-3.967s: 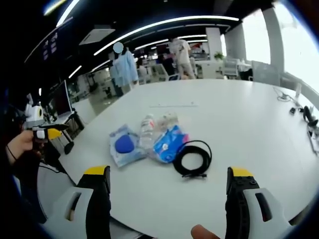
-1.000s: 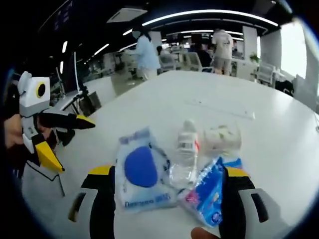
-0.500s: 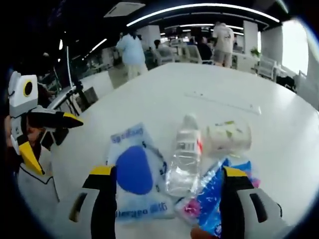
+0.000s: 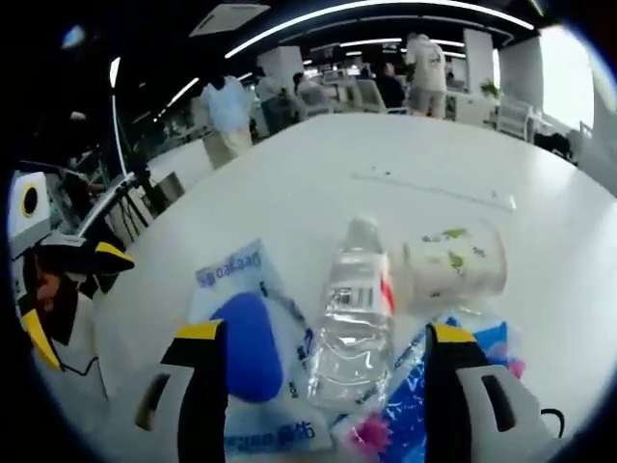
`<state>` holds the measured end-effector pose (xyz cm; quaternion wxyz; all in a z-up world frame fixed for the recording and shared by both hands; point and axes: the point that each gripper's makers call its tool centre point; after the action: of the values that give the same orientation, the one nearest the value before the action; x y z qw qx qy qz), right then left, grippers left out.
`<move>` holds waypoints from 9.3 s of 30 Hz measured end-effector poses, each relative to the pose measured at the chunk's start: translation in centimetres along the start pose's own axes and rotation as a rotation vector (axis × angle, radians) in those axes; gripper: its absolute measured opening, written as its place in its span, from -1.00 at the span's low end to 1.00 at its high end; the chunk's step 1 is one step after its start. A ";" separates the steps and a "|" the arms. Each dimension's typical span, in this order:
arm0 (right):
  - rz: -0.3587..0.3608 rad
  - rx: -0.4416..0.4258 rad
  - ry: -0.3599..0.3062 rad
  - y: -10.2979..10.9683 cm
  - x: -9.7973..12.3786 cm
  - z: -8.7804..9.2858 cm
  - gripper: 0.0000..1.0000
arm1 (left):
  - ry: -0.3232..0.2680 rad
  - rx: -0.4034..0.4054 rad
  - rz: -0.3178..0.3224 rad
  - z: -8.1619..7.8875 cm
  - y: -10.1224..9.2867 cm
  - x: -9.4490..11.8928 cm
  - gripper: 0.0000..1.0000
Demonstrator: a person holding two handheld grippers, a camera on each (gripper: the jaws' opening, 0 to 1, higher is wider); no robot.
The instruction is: Arrange the tabletop items into an orderly group along one side of the table until the central work area is clear of visible clutter.
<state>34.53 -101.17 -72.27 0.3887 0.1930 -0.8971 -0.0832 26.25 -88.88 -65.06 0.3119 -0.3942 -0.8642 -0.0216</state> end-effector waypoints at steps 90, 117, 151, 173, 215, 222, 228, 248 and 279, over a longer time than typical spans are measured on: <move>0.210 0.495 -0.067 0.1 -4.4 -0.3 -0.13 | 0.083 0.757 -0.035 -5.1 7.2 -18.3 0.17; 0.286 0.712 -0.188 0.3 -3.0 -2.0 -0.23 | -0.219 0.912 -0.125 -7.0 8.2 -16.9 -0.63; 0.454 0.915 -0.626 11.0 4.3 -16.1 -0.17 | -0.715 0.556 -0.107 -22.1 9.0 -0.8 -0.64; -0.278 0.651 -0.612 17.7 5.7 -14.6 0.31 | -0.760 0.359 0.034 -22.7 11.7 2.0 -0.63; -1.096 0.438 -0.205 23.0 2.9 -14.4 -0.23 | -0.751 -0.033 0.486 -23.6 6.7 6.2 -0.54; -0.997 0.404 -0.276 21.6 -0.2 -14.0 -0.22 | -0.829 -0.012 0.374 -23.9 9.3 8.1 -0.18; -0.947 0.407 -0.299 21.1 -2.5 -13.9 -0.21 | -0.895 0.047 0.296 -21.7 10.6 10.4 -0.05; -0.931 0.426 -0.290 21.6 -9.5 -11.6 -0.19 | -0.915 0.162 0.205 -14.1 10.1 14.4 -0.06; -0.908 0.460 -0.292 20.1 -12.7 -9.3 -0.18 | -0.784 0.213 -0.033 -7.9 12.7 12.1 -0.05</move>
<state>43.53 -77.68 -68.35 0.1319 0.6288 -0.7630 -0.0704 33.24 -74.28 -54.60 -0.0025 -0.3242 -0.9213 0.2148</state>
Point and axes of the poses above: the point that each gripper's makers call its tool centre point, and the gripper's own axes: x roughly backward along the fingers, y roughly to its left, z roughly out of its underside, and after that the axes turned 9 degrees about -x, right-handed
